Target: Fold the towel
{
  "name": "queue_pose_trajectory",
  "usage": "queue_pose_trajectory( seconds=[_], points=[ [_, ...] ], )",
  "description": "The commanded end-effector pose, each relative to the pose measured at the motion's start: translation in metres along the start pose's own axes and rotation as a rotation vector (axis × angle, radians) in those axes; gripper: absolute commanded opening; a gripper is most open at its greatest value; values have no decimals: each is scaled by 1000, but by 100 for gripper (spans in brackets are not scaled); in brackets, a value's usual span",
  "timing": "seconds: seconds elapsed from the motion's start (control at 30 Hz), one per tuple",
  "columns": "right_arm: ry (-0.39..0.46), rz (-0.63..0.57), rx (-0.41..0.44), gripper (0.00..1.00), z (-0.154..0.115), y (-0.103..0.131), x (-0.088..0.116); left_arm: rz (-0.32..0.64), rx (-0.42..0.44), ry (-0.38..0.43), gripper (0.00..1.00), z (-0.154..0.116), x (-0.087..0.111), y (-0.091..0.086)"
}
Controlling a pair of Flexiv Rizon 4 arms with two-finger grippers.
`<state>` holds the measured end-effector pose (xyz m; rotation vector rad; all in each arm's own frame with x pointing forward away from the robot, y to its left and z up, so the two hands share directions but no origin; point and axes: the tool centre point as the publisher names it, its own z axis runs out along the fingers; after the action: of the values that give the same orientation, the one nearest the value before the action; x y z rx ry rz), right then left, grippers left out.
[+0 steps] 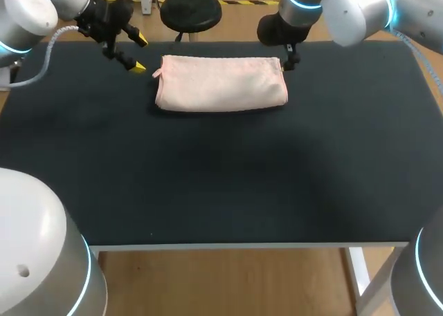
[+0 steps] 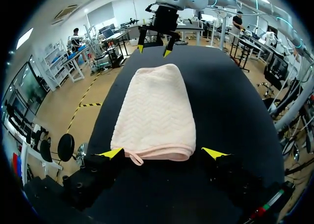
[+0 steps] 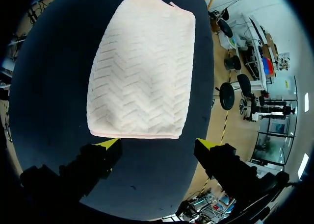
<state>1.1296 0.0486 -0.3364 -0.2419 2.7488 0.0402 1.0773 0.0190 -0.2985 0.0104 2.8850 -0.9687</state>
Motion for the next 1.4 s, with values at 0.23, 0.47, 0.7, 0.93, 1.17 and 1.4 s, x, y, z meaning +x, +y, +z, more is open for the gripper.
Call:
queue_pose_trajectory(
  seconds=[0.23, 0.47, 0.7, 0.93, 1.17, 1.4],
  points=[
    [1, 0, 3, 100, -2, 0, 0, 1, 1, -1, 100, 0, 0, 0],
    [-109, 256, -79, 100, 9, 10, -1, 1, 1, -1, 100, 0, 0, 0],
    [-163, 671, -216, 100, 4, 42, -8, 1, 1, -1, 100, 0, 0, 0],
    [-127, 871, -293, 100, -2, 53, -12, 1, 1, -1, 100, 0, 0, 0],
    [-22, 1085, -270, 100, -2, 46, -10, 1, 1, -1, 100, 0, 0, 0],
    [88, 1286, -301, 100, 3, 38, -4, 1, 1, -1, 100, 0, 0, 0]
  ],
)
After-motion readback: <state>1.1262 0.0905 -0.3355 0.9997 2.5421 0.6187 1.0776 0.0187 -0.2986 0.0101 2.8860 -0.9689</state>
